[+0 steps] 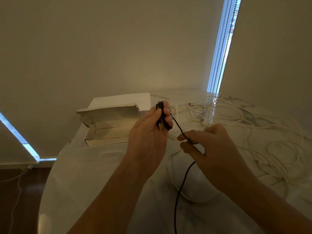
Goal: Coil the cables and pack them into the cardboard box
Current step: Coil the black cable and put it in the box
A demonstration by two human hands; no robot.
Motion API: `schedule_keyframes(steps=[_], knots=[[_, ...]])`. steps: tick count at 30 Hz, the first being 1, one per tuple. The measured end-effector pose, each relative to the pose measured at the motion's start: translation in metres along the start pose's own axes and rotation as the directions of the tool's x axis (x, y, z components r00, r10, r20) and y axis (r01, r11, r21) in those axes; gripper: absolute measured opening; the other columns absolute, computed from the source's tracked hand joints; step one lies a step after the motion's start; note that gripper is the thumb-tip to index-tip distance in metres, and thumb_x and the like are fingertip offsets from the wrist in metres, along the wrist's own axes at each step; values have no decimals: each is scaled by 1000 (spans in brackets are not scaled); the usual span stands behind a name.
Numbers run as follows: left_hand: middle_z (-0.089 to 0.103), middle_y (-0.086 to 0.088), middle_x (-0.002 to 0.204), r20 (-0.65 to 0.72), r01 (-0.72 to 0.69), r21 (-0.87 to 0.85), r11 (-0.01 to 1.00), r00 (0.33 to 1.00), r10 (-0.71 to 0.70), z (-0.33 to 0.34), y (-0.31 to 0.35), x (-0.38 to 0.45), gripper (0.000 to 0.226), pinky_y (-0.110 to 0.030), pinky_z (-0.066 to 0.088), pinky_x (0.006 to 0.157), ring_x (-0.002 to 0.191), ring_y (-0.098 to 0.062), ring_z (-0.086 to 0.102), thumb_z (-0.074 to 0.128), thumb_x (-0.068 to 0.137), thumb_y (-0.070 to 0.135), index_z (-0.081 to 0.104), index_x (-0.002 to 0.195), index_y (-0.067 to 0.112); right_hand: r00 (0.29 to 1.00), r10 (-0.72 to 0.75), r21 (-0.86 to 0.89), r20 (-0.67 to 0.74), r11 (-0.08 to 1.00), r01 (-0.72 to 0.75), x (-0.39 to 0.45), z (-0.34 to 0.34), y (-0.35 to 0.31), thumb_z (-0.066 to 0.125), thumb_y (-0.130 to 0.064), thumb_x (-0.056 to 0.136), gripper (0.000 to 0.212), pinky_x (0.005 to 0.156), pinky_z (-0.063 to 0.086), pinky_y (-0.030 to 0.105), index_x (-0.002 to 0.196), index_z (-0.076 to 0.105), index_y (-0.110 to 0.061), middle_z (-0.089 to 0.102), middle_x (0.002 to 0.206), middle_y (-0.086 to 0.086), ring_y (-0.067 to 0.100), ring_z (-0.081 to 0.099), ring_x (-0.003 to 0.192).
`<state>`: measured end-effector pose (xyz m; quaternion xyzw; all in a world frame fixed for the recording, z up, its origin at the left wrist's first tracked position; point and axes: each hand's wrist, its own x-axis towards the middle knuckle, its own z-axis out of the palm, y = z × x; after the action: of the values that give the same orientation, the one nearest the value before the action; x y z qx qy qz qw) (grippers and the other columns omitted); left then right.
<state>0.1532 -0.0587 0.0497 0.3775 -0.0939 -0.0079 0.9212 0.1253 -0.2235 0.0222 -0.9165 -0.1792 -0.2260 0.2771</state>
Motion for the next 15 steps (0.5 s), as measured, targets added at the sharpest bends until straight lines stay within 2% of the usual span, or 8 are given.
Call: schedule_keyframes(steps=[2,3,5,7,10,13,15], knots=[[56,-6,90,-8,-8,-19,1000,1000,8,-3,1,1,35,-20,50,74,76,-11,54,47,95,13,53,126,-3,1000,16,-7,-9,1000,-16,0,2,0,59,-44,89,20,80,32,23,107,67,-45,60,89,-31,9,38,101],[57,-6,91,-9,-11,-29,1000,1000,11,-4,2,1,34,-20,51,75,78,-11,55,46,97,12,52,127,-3,999,33,3,21,999,-33,0,3,0,58,-45,89,20,80,32,19,107,66,-46,60,91,-29,7,40,101],[56,-7,94,-7,-19,-43,999,1000,19,-6,4,2,31,-22,50,77,81,-12,54,43,100,11,52,127,-3,990,52,52,129,997,-59,0,3,-1,58,-42,92,20,73,33,8,111,64,-47,59,92,-29,-3,49,87],[56,-7,95,-2,-34,-45,998,999,34,-6,7,2,28,-23,49,79,82,-13,53,42,101,10,51,124,-2,975,43,72,217,996,-60,0,4,-3,59,-36,94,22,66,39,4,115,64,-42,56,92,-29,-7,53,75],[56,-7,95,-19,-71,-44,997,997,70,-9,12,4,23,-24,50,81,82,-13,54,40,102,8,50,121,1,948,-13,62,317,998,-7,-3,8,-10,56,-33,97,27,70,40,5,123,62,-37,59,105,-22,-1,56,83],[57,-6,95,-68,-108,-53,993,992,104,-14,18,8,21,-27,48,85,82,-13,55,37,104,6,50,120,1,906,-85,101,416,994,47,-7,17,-17,53,-35,99,30,73,35,1,128,58,-39,61,120,-19,-5,53,94],[59,-7,93,-117,-125,-22,992,986,122,-16,19,11,20,-26,50,83,81,-14,56,38,104,5,51,119,-1,886,-122,142,448,988,64,-9,18,-21,54,-36,98,31,76,34,1,129,57,-40,60,124,-19,-8,52,93]])
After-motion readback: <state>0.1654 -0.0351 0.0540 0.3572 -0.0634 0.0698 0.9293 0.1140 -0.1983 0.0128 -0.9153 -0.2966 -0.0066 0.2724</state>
